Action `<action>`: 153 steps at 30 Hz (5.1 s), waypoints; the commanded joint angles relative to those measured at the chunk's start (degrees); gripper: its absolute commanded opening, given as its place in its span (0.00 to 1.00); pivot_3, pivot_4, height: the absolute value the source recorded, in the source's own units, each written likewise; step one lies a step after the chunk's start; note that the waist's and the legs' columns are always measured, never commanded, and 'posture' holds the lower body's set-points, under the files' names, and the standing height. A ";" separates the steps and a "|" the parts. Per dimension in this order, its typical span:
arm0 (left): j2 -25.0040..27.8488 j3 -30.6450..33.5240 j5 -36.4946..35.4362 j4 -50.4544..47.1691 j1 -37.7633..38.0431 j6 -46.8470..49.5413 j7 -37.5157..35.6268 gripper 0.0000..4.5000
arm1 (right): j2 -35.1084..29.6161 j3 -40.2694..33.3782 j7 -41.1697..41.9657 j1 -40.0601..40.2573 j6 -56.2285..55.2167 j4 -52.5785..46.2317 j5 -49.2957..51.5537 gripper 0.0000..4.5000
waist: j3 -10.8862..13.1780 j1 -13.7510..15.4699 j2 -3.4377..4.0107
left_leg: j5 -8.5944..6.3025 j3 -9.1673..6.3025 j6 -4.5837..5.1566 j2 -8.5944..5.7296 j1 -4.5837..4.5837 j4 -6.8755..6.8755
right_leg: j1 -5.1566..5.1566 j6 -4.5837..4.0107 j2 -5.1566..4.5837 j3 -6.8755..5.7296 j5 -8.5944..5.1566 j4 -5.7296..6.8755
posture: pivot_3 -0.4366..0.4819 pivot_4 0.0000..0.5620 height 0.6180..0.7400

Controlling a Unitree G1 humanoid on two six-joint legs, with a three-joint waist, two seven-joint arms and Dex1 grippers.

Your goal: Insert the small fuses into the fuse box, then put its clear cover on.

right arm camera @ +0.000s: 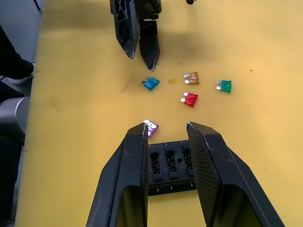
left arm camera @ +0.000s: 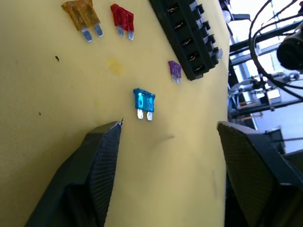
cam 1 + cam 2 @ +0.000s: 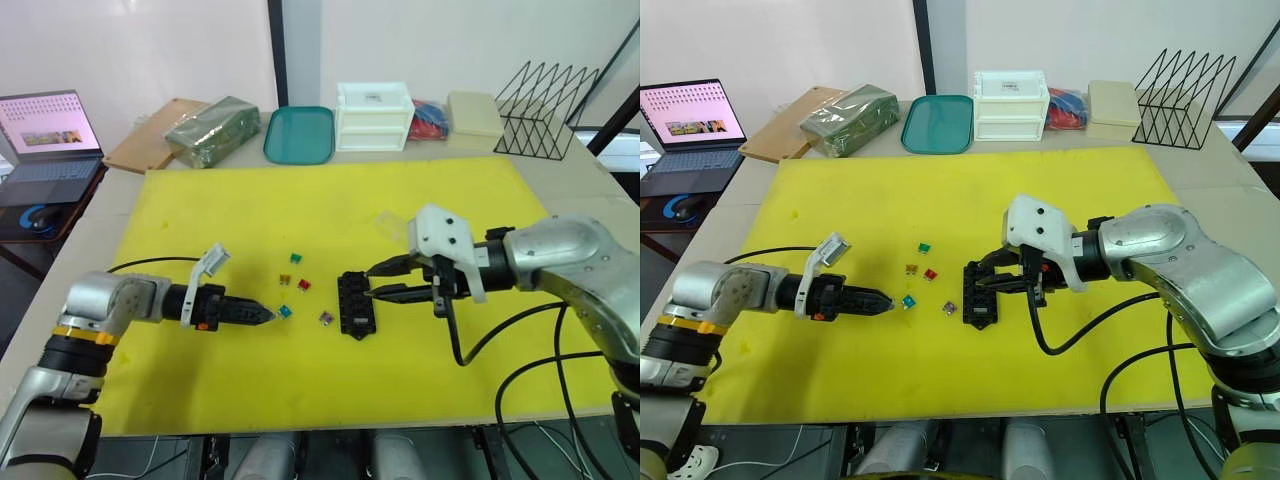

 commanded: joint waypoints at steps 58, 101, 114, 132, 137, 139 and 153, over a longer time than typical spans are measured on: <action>-8.30 4.57 -0.71 -13.27 2.10 -20.18 0.02 0.01 | 4.44 -3.15 -4.08 -5.40 12.49 3.91 8.78 0.32 | 0.00 0.20 0.00 | 0.00 -0.01 0.00 -0.01 -0.03 0.06 | 0.01 0.00 -0.04 0.01 0.00 -0.01 | 0.48 0.27 1.00; -11.83 3.09 -1.53 -23.61 -0.97 -29.40 4.32 0.01 | 9.05 -8.02 -15.89 -13.48 25.93 7.52 27.00 0.32 | -0.01 -0.01 -0.01 | 0.00 0.01 0.00 -0.02 -0.02 0.03 | 0.02 0.00 -0.03 0.00 0.00 -0.03 | 0.48 0.27 1.00; -11.98 3.42 -1.78 -23.46 -1.23 -29.44 4.53 0.01 | 7.36 -5.93 -15.48 -11.97 24.22 6.70 25.84 0.32 | -0.01 0.02 -0.01 | 0.00 0.01 0.00 -0.02 -0.02 0.03 | 0.02 0.00 -0.03 0.00 0.00 -0.03 | 0.48 0.27 1.00; -11.87 3.12 -1.55 -23.82 -0.71 -29.33 4.71 0.01 | 7.11 -5.08 -15.69 -11.80 23.10 6.38 26.34 0.32 | 0.00 0.02 -0.01 | 0.00 0.01 0.00 -0.02 -0.02 0.03 | 0.02 0.00 -0.03 0.00 0.00 -0.04 | 0.48 0.27 1.00; -11.92 3.17 -1.63 -23.97 -0.66 -29.25 4.82 0.01 | 7.21 -4.89 -15.78 -11.62 23.08 6.30 26.28 0.32 | 0.00 0.03 -0.01 | 0.00 0.00 0.00 -0.02 -0.02 0.03 | 0.02 0.00 -0.03 0.00 0.00 -0.04 | 0.48 0.27 1.00; -11.94 3.18 -1.71 -24.09 -0.62 -29.16 4.91 0.00 | 7.22 -4.78 -15.88 -11.45 23.06 6.19 26.18 0.16 | 0.00 0.02 -0.01 | 0.00 0.00 0.00 -0.02 -0.02 0.03 | 0.03 0.00 -0.03 0.00 0.00 -0.04 | 0.48 0.27 1.00; -10.83 0.69 1.24 -22.51 -2.09 -27.15 6.67 0.00 | 6.65 -3.93 -15.88 -12.07 22.77 5.54 25.60 0.00 | 0.00 0.04 -0.01 | 0.00 0.00 0.00 -0.02 -0.02 0.02 | 0.02 0.00 -0.03 0.00 0.00 -0.04 | 0.48 0.27 1.00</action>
